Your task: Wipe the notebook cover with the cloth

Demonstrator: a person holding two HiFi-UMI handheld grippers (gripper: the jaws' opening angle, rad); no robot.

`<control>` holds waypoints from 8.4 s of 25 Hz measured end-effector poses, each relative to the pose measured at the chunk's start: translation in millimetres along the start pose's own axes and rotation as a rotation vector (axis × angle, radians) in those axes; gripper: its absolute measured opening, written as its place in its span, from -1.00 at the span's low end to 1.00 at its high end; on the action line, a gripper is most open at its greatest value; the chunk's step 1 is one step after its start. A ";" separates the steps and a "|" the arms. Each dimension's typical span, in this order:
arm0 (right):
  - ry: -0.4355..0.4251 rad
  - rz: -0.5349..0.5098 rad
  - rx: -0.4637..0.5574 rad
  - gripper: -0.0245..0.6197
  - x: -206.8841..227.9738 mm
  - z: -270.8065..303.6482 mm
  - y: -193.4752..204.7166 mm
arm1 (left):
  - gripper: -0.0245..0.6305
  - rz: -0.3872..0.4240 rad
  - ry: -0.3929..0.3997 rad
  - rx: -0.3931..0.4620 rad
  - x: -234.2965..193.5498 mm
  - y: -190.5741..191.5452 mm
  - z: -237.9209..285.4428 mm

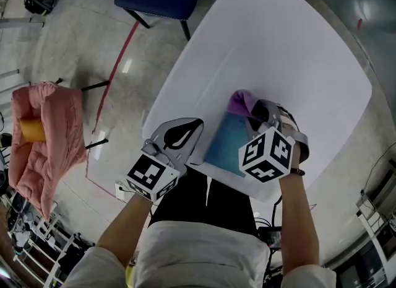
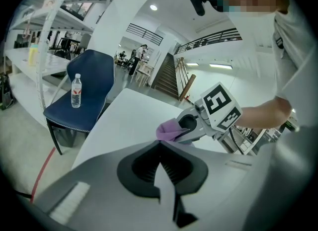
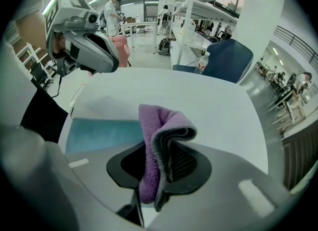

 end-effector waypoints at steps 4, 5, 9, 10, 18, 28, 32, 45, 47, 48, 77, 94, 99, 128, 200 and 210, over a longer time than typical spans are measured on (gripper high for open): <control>0.016 -0.007 -0.026 -0.58 -2.5 1.8 -1.3 | -0.93 -0.009 0.005 0.007 -0.3 -2.7 2.7; 0.021 -0.006 -0.032 -0.58 -3.0 2.5 -1.5 | -0.93 -0.008 0.006 0.006 0.1 -2.3 3.3; 0.041 -0.002 -0.041 -0.58 -7.5 4.8 -0.9 | -0.93 0.017 0.016 -0.005 2.1 3.0 2.9; 0.044 -0.003 -0.042 -0.58 -8.3 5.0 -0.4 | -0.93 0.018 0.016 -0.006 2.1 3.7 2.5; 0.056 -0.006 -0.051 -0.58 -10.6 3.6 -0.5 | -0.93 0.015 0.013 -0.002 -0.3 3.2 0.4; 0.041 -0.021 -0.058 -0.58 -34.7 5.9 1.9 | -0.93 0.014 0.014 0.003 0.1 9.0 -7.8; 0.028 -0.018 -0.058 -0.58 -45.0 7.3 2.1 | -0.93 0.015 0.020 0.008 3.1 11.1 -11.0; -0.010 -0.020 -0.051 -0.58 -78.9 12.5 2.8 | -0.93 0.027 0.024 0.016 10.0 20.1 -24.2; -0.017 -0.022 -0.052 -0.58 -85.1 14.5 2.9 | -0.93 0.029 0.026 0.017 11.3 22.3 -25.6; -0.021 -0.022 -0.051 -0.58 -89.3 15.0 3.3 | -0.93 0.030 0.028 0.018 12.7 23.7 -27.3; -0.118 -0.021 -0.054 -0.58 -152.0 20.0 9.0 | -0.93 0.038 0.039 0.024 30.1 41.5 -45.1; -0.194 -0.026 -0.055 -0.58 -181.1 24.0 9.2 | -0.93 0.032 0.031 0.031 32.7 46.3 -53.0; -0.203 -0.015 -0.052 -0.58 -182.5 24.1 9.1 | -0.93 0.028 0.023 0.033 31.6 47.7 -56.4; -0.244 0.168 0.140 -0.58 -162.2 -1.6 16.7 | -0.93 0.055 0.001 0.056 31.4 23.0 -65.6; -0.062 0.535 0.839 -0.58 -138.8 -237.5 40.7 | -0.93 0.210 0.096 0.231 158.7 -118.4 -143.3; -0.068 0.531 0.846 -0.58 -137.5 -240.0 43.6 | -0.93 0.208 0.093 0.239 160.5 -120.0 -143.1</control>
Point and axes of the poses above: the fingertips, and each gripper's own axes: z forward along the fingers, x to its right, y out of its underside, the point moved 5 cm from there along -z, backward along the fingers, and after that the axes turned 13 degrees about -y, right-handed, at the moved point
